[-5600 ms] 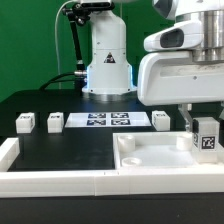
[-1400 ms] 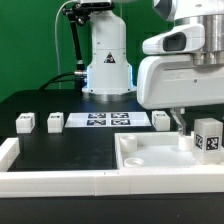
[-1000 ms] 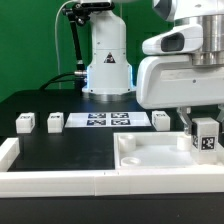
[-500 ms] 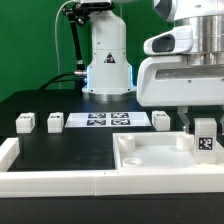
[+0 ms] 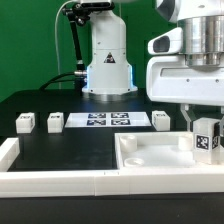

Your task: Assemble square table

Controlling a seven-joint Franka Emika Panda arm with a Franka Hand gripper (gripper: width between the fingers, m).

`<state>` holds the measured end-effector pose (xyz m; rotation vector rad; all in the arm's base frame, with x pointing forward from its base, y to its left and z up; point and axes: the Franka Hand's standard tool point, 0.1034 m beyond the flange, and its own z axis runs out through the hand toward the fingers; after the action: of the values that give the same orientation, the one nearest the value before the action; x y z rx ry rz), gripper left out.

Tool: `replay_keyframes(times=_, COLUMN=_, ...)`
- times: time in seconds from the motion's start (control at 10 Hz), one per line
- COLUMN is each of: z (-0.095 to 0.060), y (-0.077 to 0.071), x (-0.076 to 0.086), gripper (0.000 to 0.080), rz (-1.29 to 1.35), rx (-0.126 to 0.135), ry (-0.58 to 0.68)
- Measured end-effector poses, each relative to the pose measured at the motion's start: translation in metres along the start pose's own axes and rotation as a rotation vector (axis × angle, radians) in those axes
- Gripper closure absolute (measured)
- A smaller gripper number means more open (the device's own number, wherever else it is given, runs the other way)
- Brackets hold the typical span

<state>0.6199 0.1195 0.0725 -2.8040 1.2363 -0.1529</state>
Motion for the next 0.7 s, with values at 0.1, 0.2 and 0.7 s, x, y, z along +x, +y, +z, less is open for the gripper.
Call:
replay_keyframes(times=0.1, z=0.0, y=0.0001, x=0.0003, gripper=0.0509, rz=0.057, rx=0.0, ry=0.0)
replay_keyframes(times=0.2, z=0.0, y=0.0002, x=0.0003, gripper=0.0509, rz=0.095, rx=0.001, ry=-0.001)
replay_keyframes(times=0.7, z=-0.0004, y=-0.0003, x=-0.0014, gripper=0.0508, rz=0.455, rx=0.008, ry=-0.007)
